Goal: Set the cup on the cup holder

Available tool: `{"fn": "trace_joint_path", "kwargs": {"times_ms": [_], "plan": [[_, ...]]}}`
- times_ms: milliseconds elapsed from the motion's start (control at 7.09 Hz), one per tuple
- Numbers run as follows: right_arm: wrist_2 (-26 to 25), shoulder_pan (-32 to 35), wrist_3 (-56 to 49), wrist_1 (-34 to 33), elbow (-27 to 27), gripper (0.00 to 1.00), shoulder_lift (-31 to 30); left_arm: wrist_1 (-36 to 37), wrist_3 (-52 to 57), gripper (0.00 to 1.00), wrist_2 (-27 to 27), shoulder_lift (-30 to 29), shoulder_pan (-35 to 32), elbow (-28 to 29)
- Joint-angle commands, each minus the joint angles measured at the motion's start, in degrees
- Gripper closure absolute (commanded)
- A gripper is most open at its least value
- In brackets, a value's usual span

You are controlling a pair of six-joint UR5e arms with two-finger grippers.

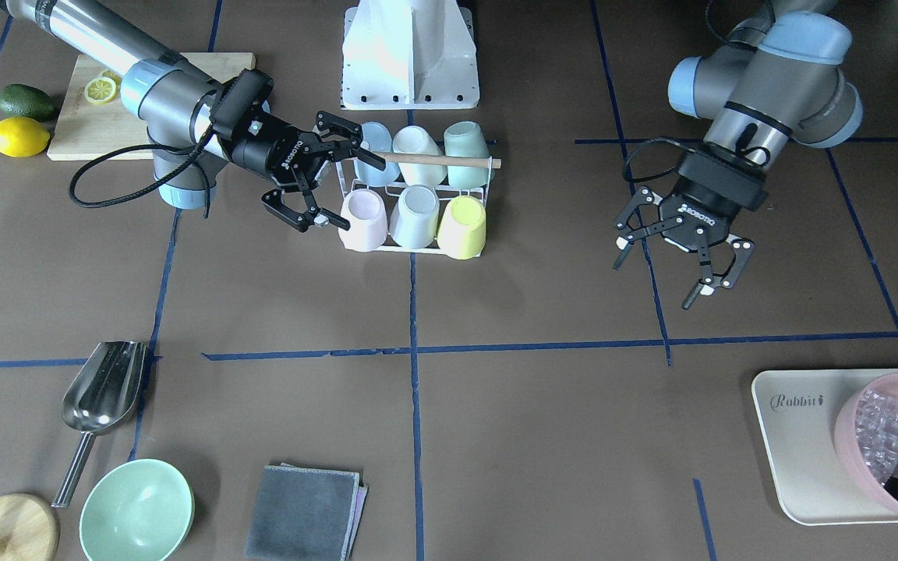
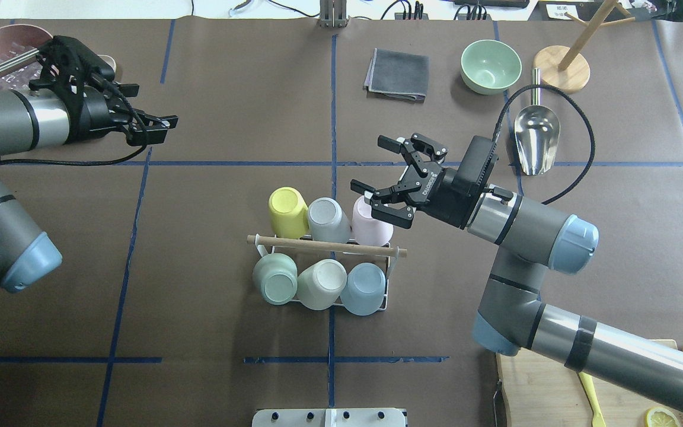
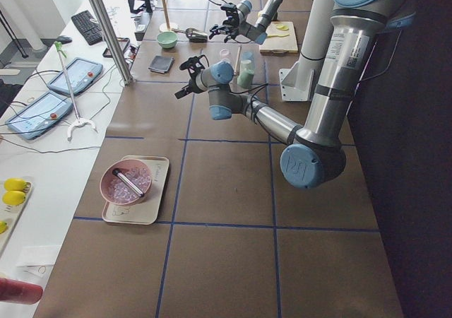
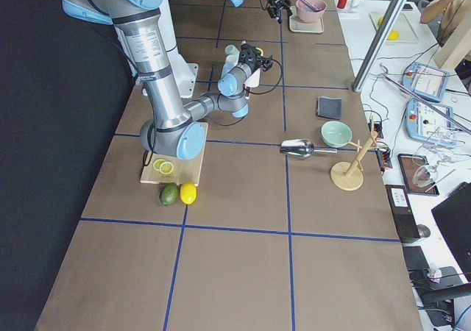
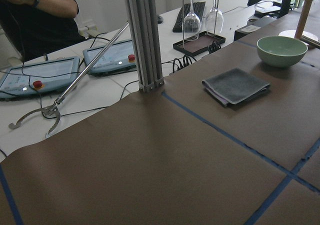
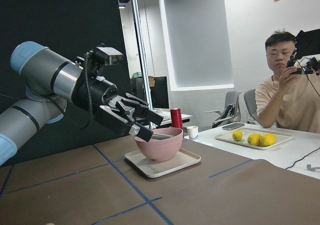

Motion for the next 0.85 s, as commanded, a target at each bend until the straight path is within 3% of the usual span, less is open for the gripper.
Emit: {"fn": "trace_joint_path", "kwargs": {"times_ms": [0,282,423,564,705], "plan": [[8.11,8.26,0.99,-10.52,0.43,0.00,2.30,21.92,0.65,0.00,-10.47,0.83,-5.11,-6.43],[8.14,11.71,1.35,-24.57,2.17,0.00,3.27,39.37,0.92,0.00,-12.59,2.86,-5.82,-13.06],[8.14,13.11,1.44,-32.04,3.23,0.00,4.23,49.37,10.23,0.00,-13.13,2.86,-6.69,-15.34],[8.23,14.34,1.44,-38.12,3.67,0.00,4.76,51.12,15.20,0.00,-14.09,4.25,-9.31,-15.54],[8.14,15.05,1.35,-46.10,5.07,0.00,4.85,50.79,15.60,0.00,-19.23,8.10,-12.99,-15.10]]}}
